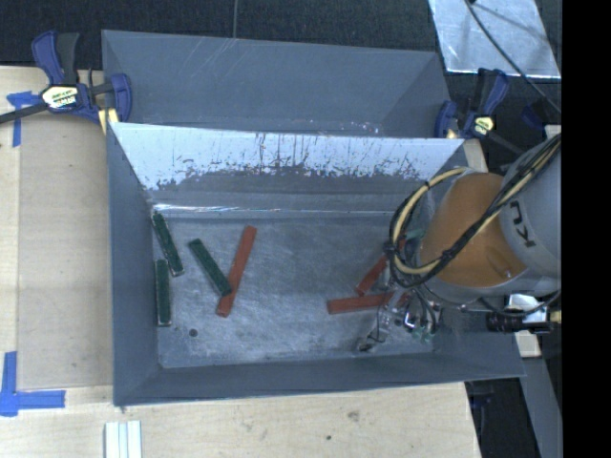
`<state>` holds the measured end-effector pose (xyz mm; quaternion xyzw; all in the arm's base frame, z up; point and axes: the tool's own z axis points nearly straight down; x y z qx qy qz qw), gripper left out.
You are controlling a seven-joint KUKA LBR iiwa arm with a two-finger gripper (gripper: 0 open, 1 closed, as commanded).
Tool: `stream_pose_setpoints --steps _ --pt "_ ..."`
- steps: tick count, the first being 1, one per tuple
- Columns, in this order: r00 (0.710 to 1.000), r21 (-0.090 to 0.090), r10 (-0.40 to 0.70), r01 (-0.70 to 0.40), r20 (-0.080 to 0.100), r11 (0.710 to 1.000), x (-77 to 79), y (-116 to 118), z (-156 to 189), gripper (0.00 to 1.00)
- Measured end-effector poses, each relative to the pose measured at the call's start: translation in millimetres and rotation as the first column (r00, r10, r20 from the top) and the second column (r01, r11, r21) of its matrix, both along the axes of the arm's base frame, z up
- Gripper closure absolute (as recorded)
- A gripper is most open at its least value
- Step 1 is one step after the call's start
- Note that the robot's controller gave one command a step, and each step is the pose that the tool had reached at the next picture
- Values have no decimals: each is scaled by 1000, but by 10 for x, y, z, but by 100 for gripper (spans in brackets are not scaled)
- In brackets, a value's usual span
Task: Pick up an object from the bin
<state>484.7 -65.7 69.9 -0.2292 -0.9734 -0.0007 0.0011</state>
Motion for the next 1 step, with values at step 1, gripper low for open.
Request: stream_pose_setpoints --steps 1 --pt "1000 -2 -1 1 1 1000 2 -19 8 100"
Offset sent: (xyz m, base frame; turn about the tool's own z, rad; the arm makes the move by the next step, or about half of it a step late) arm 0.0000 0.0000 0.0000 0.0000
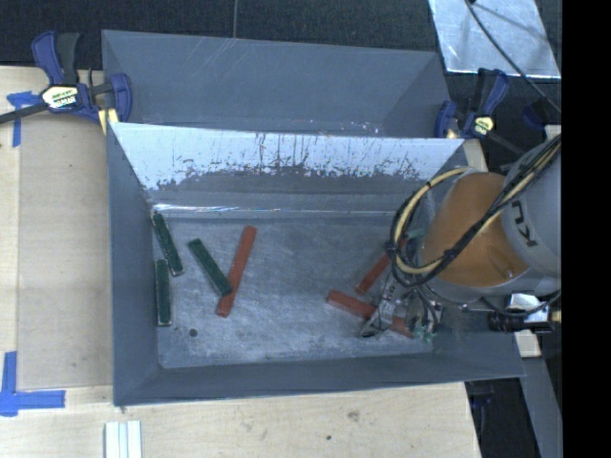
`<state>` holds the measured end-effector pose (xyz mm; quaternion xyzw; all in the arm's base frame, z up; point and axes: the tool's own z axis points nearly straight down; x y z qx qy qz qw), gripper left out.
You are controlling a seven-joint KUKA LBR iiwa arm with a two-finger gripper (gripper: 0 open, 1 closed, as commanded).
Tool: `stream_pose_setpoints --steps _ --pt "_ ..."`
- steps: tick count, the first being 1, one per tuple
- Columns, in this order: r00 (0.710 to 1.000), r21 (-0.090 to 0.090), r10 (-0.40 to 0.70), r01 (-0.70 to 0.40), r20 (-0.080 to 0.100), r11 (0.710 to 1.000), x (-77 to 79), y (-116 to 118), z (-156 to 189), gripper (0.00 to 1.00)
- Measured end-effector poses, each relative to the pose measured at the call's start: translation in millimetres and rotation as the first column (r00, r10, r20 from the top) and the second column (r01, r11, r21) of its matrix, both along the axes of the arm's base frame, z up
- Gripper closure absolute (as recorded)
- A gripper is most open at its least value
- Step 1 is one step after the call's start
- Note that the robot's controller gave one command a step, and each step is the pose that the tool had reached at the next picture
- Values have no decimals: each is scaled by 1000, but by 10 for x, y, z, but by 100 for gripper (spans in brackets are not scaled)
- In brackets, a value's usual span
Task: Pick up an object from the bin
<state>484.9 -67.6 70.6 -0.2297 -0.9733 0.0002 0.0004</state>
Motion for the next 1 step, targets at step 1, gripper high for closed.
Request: stream_pose_setpoints --steps 1 --pt "1000 -1 2 -2 9 1000 16 -9 542 100"
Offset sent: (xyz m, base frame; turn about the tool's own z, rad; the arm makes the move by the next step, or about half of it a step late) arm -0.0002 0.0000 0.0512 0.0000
